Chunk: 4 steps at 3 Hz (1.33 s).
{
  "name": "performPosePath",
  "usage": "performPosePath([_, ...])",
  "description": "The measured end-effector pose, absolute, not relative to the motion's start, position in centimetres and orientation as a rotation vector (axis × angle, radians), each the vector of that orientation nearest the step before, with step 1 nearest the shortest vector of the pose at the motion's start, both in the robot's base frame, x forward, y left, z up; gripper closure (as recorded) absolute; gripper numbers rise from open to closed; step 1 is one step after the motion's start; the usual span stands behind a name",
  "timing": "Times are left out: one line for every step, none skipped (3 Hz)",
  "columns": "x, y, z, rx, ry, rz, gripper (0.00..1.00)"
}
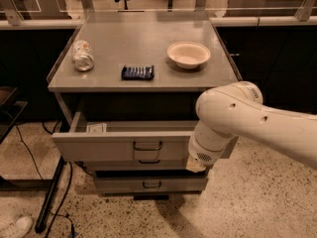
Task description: Close top drawer
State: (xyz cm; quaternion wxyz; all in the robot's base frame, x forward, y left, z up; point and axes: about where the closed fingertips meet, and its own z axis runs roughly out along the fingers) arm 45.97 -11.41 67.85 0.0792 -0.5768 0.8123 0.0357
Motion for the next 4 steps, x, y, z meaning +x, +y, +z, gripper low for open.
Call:
performPosePath([47.6,-11.0,68.2,-1.708,2.419,0.080,1.00])
performPosePath([49.0,-10.8,68.2,-1.690,2.410,0.042,1.00])
performPosePath([50.0,-10.6,67.6,-1.671,2.409,0.011,1.00])
performPosePath([51.2,-10.3,67.1,-1.651,2.407,-0.016,1.00])
